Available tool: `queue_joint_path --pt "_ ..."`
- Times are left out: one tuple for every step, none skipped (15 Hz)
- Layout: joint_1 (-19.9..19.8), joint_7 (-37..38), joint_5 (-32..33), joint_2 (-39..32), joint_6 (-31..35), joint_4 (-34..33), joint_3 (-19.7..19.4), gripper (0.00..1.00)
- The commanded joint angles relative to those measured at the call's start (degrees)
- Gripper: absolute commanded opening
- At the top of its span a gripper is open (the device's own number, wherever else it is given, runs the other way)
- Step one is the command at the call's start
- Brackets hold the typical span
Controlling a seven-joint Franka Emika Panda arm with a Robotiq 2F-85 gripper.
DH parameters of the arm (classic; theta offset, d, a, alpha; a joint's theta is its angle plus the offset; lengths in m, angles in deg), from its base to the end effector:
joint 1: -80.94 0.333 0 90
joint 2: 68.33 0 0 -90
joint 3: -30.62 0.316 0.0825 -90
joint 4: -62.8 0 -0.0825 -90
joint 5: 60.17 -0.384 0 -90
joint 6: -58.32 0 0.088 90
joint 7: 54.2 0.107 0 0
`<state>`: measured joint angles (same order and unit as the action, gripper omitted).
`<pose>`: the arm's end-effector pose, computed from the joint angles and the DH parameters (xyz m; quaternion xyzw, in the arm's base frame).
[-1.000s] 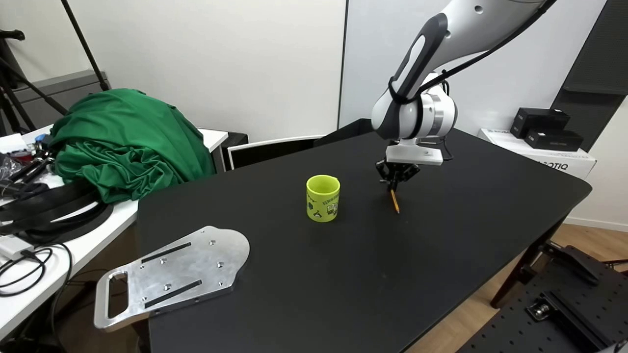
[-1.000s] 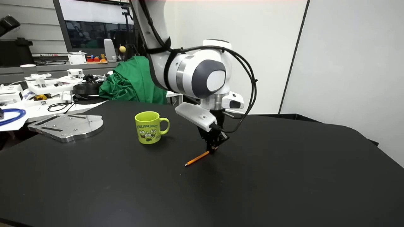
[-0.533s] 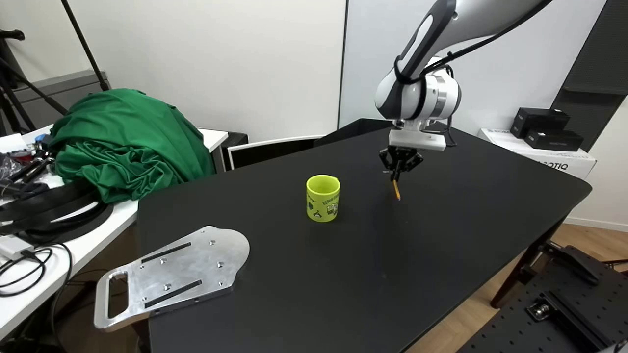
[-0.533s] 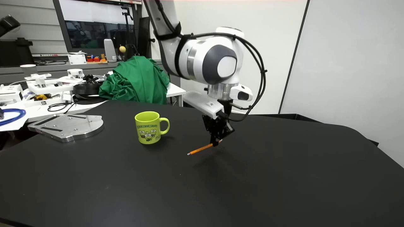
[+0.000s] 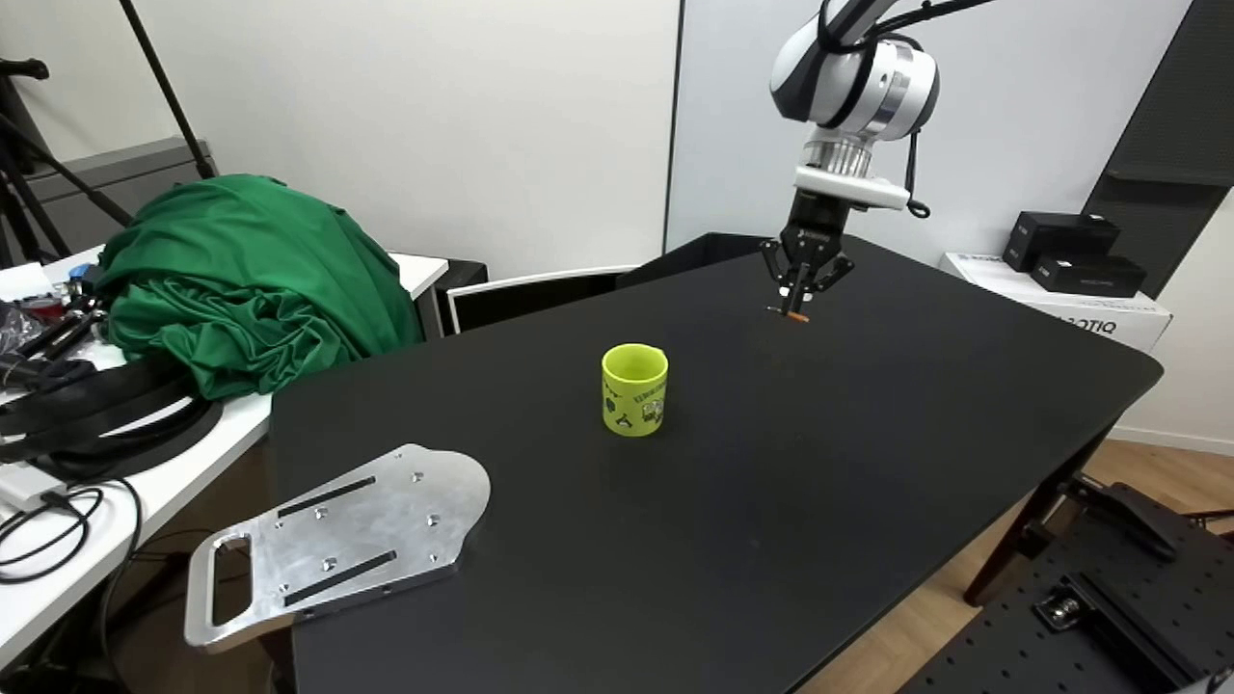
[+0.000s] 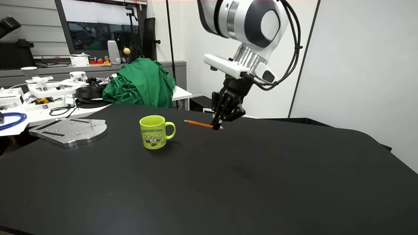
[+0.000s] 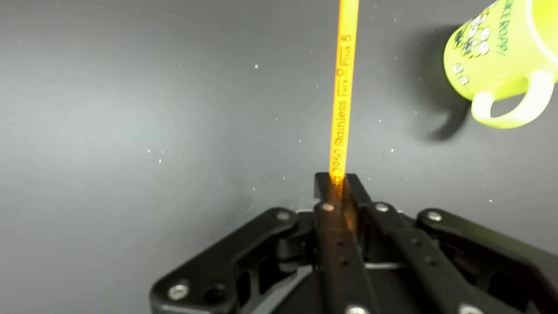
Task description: Put the pencil in the cup
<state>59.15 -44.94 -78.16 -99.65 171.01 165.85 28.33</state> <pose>0.5668 -0.2300 0.2207 -0.9063 0.3606 0.1680 0.1426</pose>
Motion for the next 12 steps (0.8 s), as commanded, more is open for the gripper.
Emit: queue_joint_path --pt "-3.5 2.4 -2.8 -3.9 -15.6 -9.8 1.8 0.02" --pt "-3.9 2.9 -3.9 -4.9 -20.2 -12.3 1.7 0.02" --pt "-1.5 2.7 -6.6 -6.0 -24.8 -14.6 -1.4 0.02" --pt "-1.5 3.4 -8.3 -7.3 -28.8 -16.7 -1.6 0.02" --pt "-1.4 4.3 -10.2 -8.6 -32.5 -18.7 -1.9 0.02" --pt "-1.3 5.2 -12.0 -10.0 -36.0 -20.6 -2.0 0.02" --pt "-1.2 6.7 -14.0 -11.6 -39.3 -22.7 -2.0 0.02" --pt "-1.3 8.1 -16.2 -13.2 -42.8 -25.0 -2.0 0.02" --pt "-1.3 10.0 -18.6 -14.8 -45.9 -27.2 -1.9 0.02" --pt "-1.1 12.4 -21.3 -16.3 -48.6 -29.3 -1.9 0.02" --pt "-0.7 14.3 -23.9 -17.7 -50.3 -31.3 -2.0 0.02" --pt "-0.4 16.2 -26.4 -19.2 -51.7 -33.4 -2.0 0.02"
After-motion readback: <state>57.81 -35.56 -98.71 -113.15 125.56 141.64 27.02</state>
